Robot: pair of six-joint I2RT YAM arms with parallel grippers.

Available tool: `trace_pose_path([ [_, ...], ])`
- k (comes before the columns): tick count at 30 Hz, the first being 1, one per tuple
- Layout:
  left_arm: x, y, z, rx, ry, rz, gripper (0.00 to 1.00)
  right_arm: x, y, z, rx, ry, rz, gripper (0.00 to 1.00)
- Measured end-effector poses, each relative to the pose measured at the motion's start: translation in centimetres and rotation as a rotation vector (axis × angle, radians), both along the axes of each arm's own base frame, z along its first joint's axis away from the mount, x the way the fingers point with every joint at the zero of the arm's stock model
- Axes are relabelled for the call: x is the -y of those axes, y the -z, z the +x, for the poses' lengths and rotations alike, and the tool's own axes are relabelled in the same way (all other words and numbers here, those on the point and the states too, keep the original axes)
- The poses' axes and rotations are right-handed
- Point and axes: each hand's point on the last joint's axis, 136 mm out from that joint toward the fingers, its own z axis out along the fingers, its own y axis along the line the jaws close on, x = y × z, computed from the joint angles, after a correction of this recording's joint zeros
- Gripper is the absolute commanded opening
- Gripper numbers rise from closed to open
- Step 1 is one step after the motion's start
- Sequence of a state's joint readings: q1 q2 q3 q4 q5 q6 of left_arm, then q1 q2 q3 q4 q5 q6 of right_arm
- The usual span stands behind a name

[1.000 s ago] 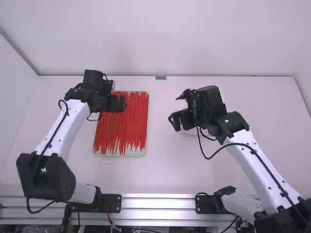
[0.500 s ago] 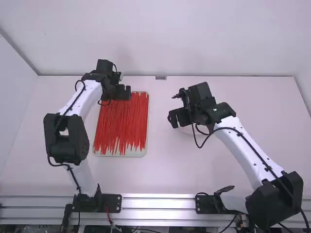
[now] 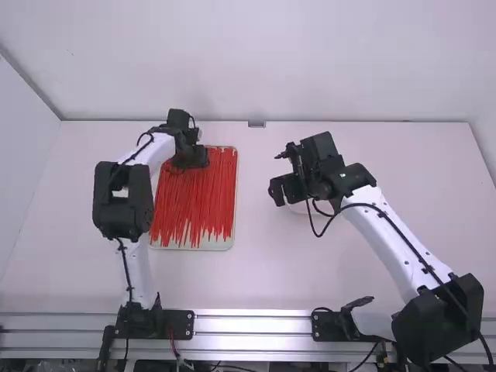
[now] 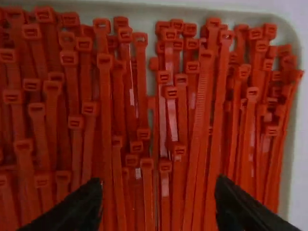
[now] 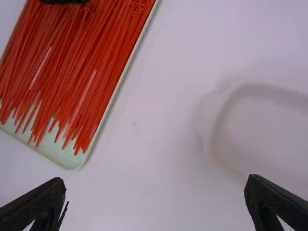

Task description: Fasten the cable tie

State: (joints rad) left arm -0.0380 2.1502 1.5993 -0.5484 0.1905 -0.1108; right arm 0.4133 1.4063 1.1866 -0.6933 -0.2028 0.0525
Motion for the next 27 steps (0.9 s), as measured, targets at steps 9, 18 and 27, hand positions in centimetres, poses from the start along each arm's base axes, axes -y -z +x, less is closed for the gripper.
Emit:
trace_pose_path([
  [9, 0.1, 1.7, 0.2, -0.018, -0.015, -0.005, 0.34, 0.2, 0.3, -0.4, -0.022, 0.0, -0.009, 1.0],
  [18, 0.2, 1.6, 0.7, -0.001, -0.024, -0.01, 0.27, 0.2, 0.3, -0.5, -0.022, 0.0, -0.01, 0.99],
  [27, 0.2, 1.5, 0.8, 0.004, -0.026, -0.012, 0.26, 0.2, 0.3, -0.5, -0.022, 0.0, -0.01, 1.0],
])
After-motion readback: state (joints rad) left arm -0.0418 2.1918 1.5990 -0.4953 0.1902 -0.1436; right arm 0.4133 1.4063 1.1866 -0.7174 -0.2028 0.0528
